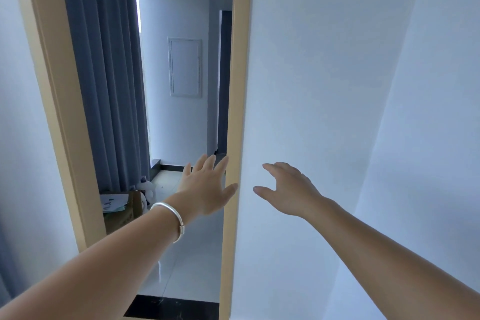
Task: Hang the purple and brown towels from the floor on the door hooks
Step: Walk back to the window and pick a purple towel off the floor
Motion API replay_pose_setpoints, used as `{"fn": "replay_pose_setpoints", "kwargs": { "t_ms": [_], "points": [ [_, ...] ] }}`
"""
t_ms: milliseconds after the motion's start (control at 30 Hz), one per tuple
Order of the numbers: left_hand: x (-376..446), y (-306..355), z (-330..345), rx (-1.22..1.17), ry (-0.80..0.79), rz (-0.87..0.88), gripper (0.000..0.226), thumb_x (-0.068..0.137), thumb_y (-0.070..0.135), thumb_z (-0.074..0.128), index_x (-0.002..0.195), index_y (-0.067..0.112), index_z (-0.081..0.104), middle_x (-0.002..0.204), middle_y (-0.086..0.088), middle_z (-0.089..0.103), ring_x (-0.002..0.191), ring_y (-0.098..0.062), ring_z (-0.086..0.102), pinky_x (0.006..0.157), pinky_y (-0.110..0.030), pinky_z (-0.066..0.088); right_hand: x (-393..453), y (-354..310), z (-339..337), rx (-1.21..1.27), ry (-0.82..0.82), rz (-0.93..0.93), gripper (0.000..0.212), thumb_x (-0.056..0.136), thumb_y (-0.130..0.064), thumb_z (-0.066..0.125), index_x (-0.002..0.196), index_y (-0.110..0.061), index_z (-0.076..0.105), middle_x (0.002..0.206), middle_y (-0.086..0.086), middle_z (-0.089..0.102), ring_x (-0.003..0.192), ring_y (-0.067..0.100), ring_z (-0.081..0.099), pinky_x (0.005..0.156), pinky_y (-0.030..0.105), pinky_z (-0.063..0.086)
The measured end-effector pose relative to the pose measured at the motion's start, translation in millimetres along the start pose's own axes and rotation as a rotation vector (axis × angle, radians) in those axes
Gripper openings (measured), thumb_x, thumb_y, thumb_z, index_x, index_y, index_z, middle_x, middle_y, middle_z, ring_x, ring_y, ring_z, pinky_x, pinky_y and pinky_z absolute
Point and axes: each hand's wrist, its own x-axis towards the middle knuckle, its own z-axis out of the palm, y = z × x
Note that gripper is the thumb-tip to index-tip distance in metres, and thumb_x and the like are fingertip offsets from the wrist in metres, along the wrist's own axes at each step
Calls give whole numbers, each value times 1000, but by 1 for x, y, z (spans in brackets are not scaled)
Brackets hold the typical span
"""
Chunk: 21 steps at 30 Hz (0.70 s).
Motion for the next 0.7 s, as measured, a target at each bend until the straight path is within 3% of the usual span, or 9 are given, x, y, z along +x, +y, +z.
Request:
{"fn": "replay_pose_setpoints", "kwargs": {
  "t_ms": [367,700],
  "points": [
    [72,-118,33,47,18,-163,72,92,62,27,151,29,1,159,0,10,147,-22,-3,118,-50,5,150,-63,58,56,-38,-205,70,89,-59,46,147,-27,26,153,-4,28,140,17,25,111,41,28],
    [40,-260,59,156,16,-626,67,92,60,26,148,32,5,157,-2,15,146,-26,2,117,-53,6,259,-194,151,177,-213,-625,70,87,-60,48,147,-28,28,152,-5,29,139,17,27,110,42,29]
  ]
}}
